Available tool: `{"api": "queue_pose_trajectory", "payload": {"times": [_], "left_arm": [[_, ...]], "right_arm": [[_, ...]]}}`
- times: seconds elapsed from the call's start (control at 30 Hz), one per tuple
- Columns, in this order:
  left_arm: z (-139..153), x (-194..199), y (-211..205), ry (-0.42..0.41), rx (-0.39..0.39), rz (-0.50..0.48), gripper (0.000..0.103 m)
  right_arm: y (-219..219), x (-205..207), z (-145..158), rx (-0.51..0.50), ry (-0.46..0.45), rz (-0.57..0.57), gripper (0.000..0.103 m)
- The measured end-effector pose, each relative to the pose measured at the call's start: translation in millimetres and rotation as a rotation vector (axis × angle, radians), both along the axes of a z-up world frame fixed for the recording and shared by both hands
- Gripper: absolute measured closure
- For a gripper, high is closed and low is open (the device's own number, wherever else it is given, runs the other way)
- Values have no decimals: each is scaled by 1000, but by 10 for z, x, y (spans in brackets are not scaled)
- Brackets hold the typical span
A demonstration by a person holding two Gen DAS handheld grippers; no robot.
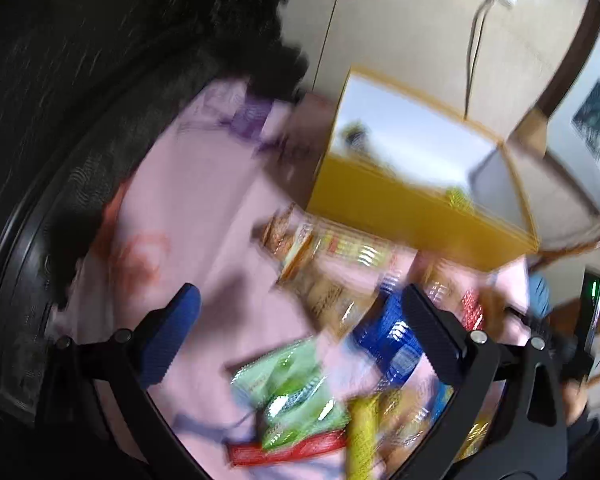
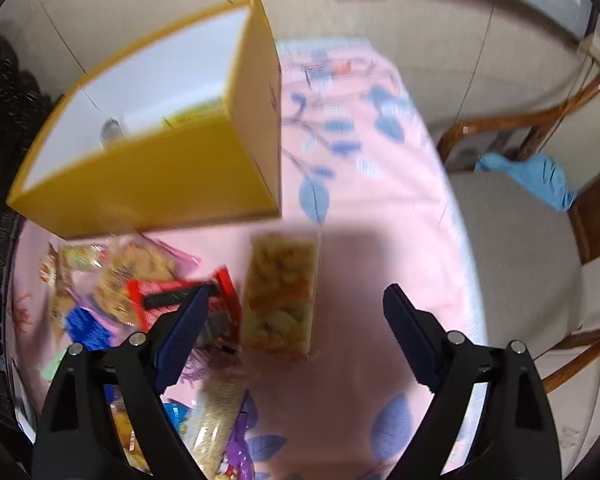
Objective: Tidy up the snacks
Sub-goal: 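Grasp the cracker pack with right gripper while left gripper grasps the green fruit-candy bag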
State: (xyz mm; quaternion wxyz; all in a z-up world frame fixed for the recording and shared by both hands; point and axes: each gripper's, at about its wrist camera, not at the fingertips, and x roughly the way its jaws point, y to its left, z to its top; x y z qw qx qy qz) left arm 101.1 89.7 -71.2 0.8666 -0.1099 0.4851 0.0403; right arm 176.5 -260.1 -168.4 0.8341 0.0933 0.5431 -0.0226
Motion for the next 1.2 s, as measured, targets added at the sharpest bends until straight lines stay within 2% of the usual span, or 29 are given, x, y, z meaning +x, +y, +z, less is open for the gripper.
{"api": "queue_pose_trajectory", "payload": {"times": [0.07, 0.17, 0.27, 0.3, 0.33, 0.43, 0.77, 0.9, 1.03, 1.1, 1.13, 1.2], "left_arm": [[-99, -163, 35, 40, 42, -30, 2], [-175, -378, 133, 67, 81, -46, 2], [-226, -512, 249, 91, 97, -34, 2], [-259, -536, 301, 105, 99, -23, 2], [-291, -547, 327, 114, 99, -19, 2], [-392, -581, 340, 147, 91, -28, 2], [-933, -366, -200, 241, 31, -65, 2], [-1118, -217, -361, 264, 66, -76, 2], [-1378, -147, -403, 322, 107, -39, 2], [-1373, -178, -370, 291, 105, -1, 3], [-1360, -188, -371, 284, 103, -4, 7], [-1286, -225, -402, 249, 110, -38, 34]], "right_arm": [[56, 35, -69, -30, -9, 2, 14], [115, 130, -211, -65, 23, -2, 16], [152, 150, -370, -90, 44, 27, 38], [205, 146, -365, -115, 20, 55, 54], [256, 135, -362, -125, 13, 90, 57], [246, 99, -326, -72, 44, 104, 57], [141, -543, 131, -48, -13, 167, 57], [92, -771, 278, -18, -34, 156, 57], [110, -903, 421, 7, -51, 150, 57], [140, -899, 484, 10, -63, 161, 57], [168, -900, 519, 11, -69, 167, 57], [216, -905, 573, 18, -80, 176, 57]]}}
